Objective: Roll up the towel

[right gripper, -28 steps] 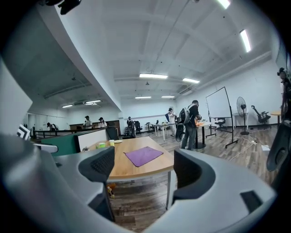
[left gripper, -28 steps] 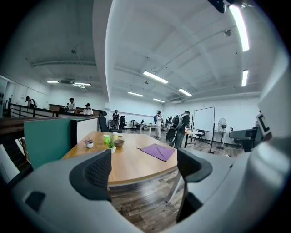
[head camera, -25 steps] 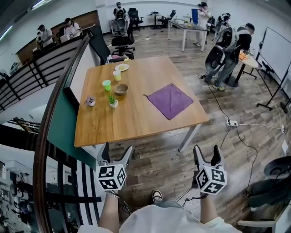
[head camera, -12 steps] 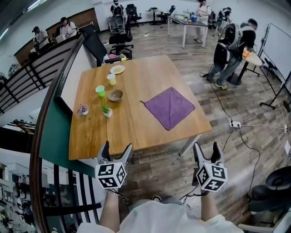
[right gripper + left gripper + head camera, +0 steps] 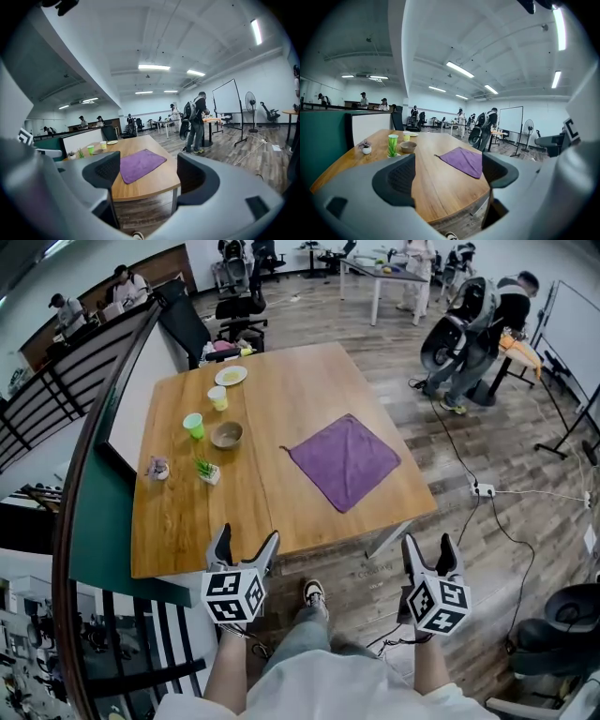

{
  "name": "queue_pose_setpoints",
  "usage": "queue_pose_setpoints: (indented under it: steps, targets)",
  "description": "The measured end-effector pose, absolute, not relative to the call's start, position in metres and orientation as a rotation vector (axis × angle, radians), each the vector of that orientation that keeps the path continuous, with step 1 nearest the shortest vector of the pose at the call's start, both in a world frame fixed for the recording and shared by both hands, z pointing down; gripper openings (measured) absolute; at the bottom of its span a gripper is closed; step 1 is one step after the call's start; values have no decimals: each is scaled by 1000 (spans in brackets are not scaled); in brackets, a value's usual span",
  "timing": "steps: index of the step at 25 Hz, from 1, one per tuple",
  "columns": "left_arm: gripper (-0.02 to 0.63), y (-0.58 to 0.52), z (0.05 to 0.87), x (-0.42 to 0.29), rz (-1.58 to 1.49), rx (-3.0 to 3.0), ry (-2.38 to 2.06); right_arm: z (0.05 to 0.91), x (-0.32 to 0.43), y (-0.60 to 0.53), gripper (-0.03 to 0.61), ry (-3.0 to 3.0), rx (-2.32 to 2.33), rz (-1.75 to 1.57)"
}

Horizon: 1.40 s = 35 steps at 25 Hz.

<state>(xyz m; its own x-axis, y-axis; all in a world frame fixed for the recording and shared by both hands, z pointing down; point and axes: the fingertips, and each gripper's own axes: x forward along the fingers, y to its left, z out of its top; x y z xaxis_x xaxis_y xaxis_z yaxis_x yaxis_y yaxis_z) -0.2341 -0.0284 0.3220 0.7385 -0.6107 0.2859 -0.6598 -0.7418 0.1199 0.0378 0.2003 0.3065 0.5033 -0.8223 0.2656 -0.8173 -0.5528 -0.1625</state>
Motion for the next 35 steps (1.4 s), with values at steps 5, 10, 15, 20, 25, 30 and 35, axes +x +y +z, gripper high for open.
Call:
queue_pose_setpoints:
  steps: [5, 10, 15, 20, 25, 30, 35]
  targets:
    - [449, -62, 321, -207, 331, 2732, -1002, 305, 66, 175, 377, 1453, -2713, -479]
    - [448, -103, 318, -168, 320, 2741, -977, 302, 102, 136, 371, 1433, -2721, -487]
    - [445, -150, 321, -131, 312, 2732, -954, 299, 136, 87, 367, 1444, -2721, -500]
    - [442, -197, 330, -102, 291, 2690, -953, 293, 171, 42, 365, 1466, -2758, -492]
    - [440, -226, 341, -79, 298, 2669, -926, 290, 192, 9, 364, 1485, -2779, -493]
    - [440, -230, 351, -60, 345, 2662, -894, 299, 208, -8, 359, 1521, -2792, -537]
    - [431, -237, 367, -53, 402, 2635, -951, 314, 224, -26, 350, 1598, -2748, -578]
